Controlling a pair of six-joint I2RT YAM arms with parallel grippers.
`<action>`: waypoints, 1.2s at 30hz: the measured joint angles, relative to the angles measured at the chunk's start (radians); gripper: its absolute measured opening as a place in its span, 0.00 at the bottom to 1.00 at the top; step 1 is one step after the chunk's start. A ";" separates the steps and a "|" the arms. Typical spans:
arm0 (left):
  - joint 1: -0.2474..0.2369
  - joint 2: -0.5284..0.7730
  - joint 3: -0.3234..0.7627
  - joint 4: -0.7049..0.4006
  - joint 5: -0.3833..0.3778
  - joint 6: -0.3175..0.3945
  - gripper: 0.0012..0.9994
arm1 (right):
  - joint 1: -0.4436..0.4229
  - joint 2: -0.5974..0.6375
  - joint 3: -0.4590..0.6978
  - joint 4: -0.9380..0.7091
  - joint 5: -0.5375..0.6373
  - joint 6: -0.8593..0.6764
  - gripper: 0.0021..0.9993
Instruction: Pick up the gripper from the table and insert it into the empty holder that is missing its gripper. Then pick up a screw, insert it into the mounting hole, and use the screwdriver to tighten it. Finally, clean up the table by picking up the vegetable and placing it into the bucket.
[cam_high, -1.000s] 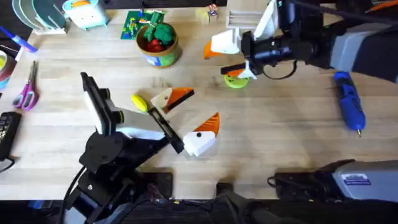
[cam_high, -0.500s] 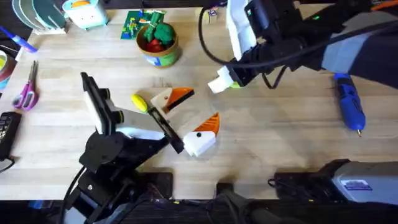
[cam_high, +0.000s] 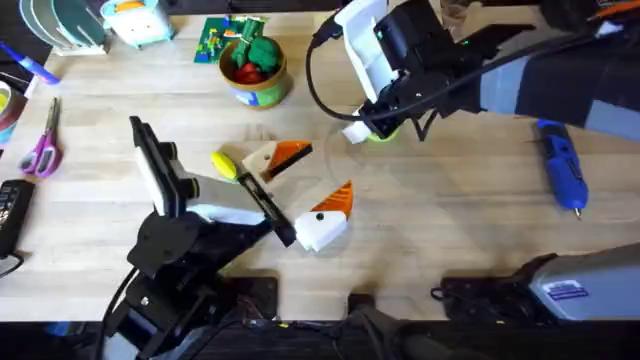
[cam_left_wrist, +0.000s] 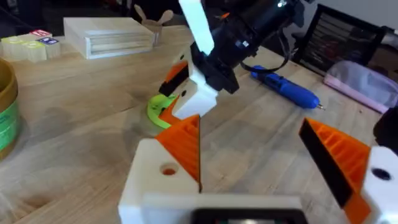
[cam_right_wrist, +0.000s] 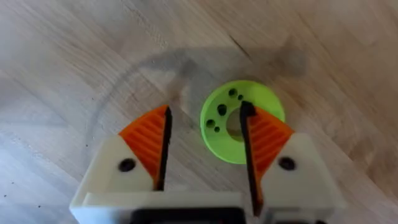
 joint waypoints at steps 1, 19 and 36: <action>0.000 0.000 0.000 0.000 0.000 0.000 0.99 | -0.004 0.003 0.000 0.000 0.000 0.000 0.63; 0.000 0.000 0.000 0.000 0.000 0.000 0.99 | -0.054 0.053 0.000 0.032 -0.005 0.025 0.39; 0.000 0.000 0.000 0.000 0.000 0.000 0.99 | -0.054 0.073 0.000 0.036 -0.009 0.030 0.29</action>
